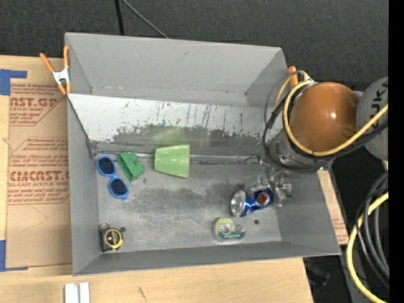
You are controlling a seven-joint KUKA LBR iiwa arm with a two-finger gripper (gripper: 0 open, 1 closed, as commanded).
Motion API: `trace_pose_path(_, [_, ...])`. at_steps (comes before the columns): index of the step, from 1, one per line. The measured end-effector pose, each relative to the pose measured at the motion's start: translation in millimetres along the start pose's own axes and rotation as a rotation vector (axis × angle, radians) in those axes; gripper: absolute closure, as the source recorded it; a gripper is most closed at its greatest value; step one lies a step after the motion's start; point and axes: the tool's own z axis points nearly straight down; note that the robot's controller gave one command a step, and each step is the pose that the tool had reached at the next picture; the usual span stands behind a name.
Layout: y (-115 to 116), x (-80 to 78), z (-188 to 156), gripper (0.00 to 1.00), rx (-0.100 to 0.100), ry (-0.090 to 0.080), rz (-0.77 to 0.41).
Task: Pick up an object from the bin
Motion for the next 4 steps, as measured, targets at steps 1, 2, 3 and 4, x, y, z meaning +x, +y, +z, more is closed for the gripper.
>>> trace_pose_path(1, [7,-21.0,20,1.00,0.032,-0.012,-0.429])
trace_pose_path(2, [15,-13.3,30,0.00,0.002,-0.001,-0.427])
trace_pose_path(3, [14,-12.7,29,1.00,0.004,-0.001,-0.426])
trace_pose_path(4, [3,-24.6,-125,1.00,0.007,0.001,-0.430])
